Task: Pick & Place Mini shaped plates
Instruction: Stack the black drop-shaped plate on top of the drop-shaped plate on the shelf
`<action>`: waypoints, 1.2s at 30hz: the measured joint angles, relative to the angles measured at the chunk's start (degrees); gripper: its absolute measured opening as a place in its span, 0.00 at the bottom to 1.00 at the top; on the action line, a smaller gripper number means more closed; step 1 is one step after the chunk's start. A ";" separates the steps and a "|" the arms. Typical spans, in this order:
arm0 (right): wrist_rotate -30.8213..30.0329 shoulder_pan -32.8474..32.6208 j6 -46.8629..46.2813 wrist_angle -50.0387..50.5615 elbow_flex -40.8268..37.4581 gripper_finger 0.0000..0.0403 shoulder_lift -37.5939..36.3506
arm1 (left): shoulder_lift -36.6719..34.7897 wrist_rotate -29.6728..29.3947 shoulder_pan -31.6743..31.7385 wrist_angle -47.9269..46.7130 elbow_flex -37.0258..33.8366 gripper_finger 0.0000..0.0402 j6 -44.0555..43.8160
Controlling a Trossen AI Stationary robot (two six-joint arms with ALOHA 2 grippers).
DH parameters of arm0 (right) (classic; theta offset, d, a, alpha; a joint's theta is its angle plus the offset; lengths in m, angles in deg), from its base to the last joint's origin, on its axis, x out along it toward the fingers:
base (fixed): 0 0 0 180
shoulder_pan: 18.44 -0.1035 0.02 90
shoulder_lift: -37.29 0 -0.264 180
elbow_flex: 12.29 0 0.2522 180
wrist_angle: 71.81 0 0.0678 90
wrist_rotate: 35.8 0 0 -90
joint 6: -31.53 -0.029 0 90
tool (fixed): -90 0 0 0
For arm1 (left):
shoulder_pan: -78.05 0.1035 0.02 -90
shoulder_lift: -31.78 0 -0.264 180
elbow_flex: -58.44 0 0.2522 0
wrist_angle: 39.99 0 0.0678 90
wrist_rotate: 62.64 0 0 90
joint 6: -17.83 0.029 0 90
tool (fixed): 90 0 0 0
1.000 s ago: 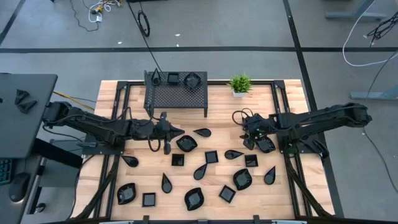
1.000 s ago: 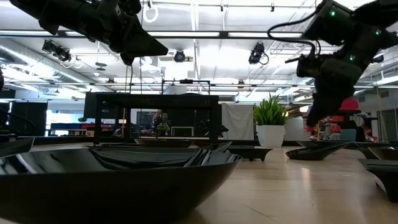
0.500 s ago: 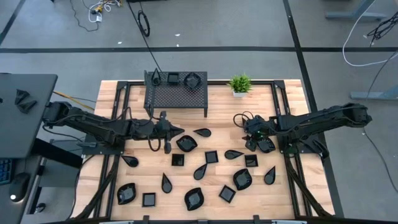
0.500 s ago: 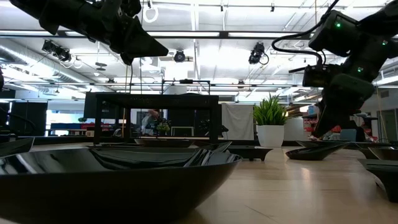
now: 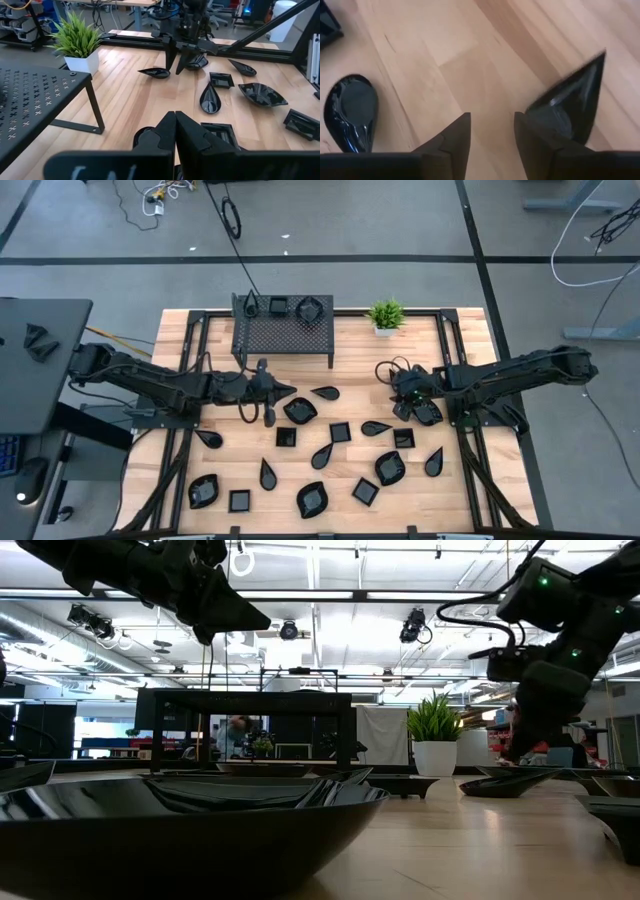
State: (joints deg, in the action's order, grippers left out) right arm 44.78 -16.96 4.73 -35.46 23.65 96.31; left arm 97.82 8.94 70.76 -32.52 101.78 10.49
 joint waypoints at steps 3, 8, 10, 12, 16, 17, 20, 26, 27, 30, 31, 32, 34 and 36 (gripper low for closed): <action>-0.01 0.00 -2.70 3.24 1.27 0.37 0.00 | 0.00 0.00 0.00 0.00 0.00 0.03 -0.43; -0.03 0.00 -4.87 4.64 1.09 0.37 0.00 | 0.02 -0.02 0.11 0.25 0.00 0.03 -0.59; -0.07 0.00 -2.51 2.47 -0.04 0.37 0.01 | 0.02 -0.02 0.11 0.46 0.00 0.03 -1.01; -0.31 0.08 -0.10 -0.51 -1.44 0.37 0.62 | 0.02 -0.01 0.11 0.46 0.00 0.03 -1.04; -3.56 0.66 -0.53 -4.30 -4.33 0.37 1.67 | 0.00 0.00 -0.03 0.78 0.00 0.03 -1.06; -4.29 0.82 -1.24 -4.82 -4.70 0.37 1.91 | 0.02 0.00 -0.08 0.92 0.00 0.03 -1.06; -4.68 1.09 -2.66 -5.04 -5.07 0.35 2.57 | 0.02 0.34 -0.09 1.07 0.00 0.03 -1.29; -4.71 1.09 -1.09 -5.89 -5.12 0.20 2.63 | 0.02 0.42 -0.09 1.13 0.00 0.03 -2.50; -4.71 1.09 -0.75 -6.08 -5.12 0.17 2.73 | 0.02 0.42 -0.09 1.14 0.00 0.03 -2.50; -4.69 1.09 -0.19 -6.12 -5.12 0.09 2.85 | 0.02 0.42 -0.09 1.14 0.00 0.03 -2.55; -4.63 1.09 0.27 -6.29 -5.12 0.07 2.97 | 0.02 0.44 -0.09 1.14 0.00 0.03 -2.55; -4.53 1.09 0.63 -6.36 -5.12 0.04 3.07 | 0.02 0.46 -0.09 1.14 0.00 0.03 -2.55; -4.19 1.09 1.42 -6.79 -5.12 0.01 3.16 | 0.02 0.46 -0.09 1.14 0.00 0.03 -2.55; -3.23 1.09 2.41 -7.58 -5.12 0.01 3.30 | 0.02 0.46 -0.09 1.14 0.00 0.03 -2.55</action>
State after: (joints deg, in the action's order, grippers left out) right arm 41.55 -15.87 7.14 -43.04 18.53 99.61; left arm 97.84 9.40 70.68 -31.38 101.78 7.94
